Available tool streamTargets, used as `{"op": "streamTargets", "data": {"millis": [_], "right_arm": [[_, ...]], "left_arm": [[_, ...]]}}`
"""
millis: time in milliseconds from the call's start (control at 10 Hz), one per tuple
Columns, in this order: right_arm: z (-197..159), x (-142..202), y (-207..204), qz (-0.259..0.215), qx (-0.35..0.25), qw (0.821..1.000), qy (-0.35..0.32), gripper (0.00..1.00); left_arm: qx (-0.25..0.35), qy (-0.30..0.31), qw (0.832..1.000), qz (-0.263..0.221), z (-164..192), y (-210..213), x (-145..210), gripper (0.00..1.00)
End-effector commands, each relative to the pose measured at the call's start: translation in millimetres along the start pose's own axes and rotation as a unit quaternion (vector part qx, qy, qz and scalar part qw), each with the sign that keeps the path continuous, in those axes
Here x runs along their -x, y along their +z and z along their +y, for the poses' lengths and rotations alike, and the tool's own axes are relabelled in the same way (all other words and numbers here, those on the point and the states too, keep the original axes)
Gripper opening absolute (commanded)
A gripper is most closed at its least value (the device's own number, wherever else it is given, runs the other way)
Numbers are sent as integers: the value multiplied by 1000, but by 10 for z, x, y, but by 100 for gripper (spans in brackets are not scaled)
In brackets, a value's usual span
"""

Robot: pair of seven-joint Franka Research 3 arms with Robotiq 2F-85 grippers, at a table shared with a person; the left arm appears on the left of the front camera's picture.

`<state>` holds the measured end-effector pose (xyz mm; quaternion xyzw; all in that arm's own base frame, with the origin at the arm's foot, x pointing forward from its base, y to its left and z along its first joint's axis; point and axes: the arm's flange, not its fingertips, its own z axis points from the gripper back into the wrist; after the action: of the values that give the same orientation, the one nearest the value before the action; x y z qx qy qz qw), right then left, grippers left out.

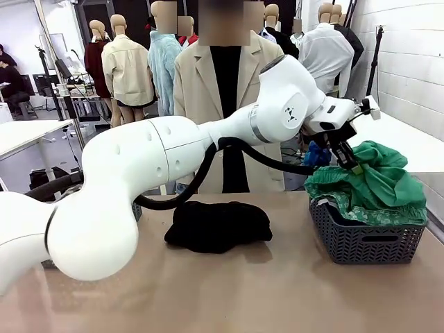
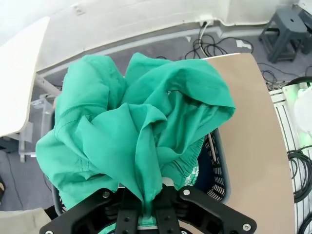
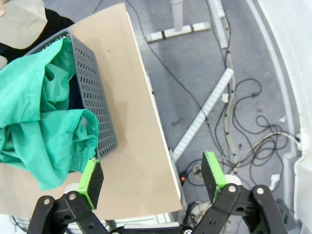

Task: Sort the tops and bottoms.
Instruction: Sort the clothes according to human instructions.

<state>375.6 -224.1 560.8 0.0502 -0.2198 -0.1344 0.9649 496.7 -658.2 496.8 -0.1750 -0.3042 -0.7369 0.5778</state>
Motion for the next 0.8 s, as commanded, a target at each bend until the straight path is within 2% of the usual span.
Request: {"op": "streamTargets", "data": {"millis": [0,200,400,600,700], "right_arm": [[-1,11,9,4,9,1000,4,100],[-1,11,9,4,9,1000,4,100],[-1,11,9,4,9,1000,4,100],[-1,11,9,4,9,1000,4,100],[-1,11,9,4,9,1000,4,100]], "left_arm": [[58,-40,997,-9,401,-391,-111,0],[134,-40,990,-10,795,-883,-219,0],[204,-6,979,16,1063,-1410,-172,0],[271,40,960,58,1183,-1958,8,0],[260,29,963,57,1133,-1910,-38,0]]}}
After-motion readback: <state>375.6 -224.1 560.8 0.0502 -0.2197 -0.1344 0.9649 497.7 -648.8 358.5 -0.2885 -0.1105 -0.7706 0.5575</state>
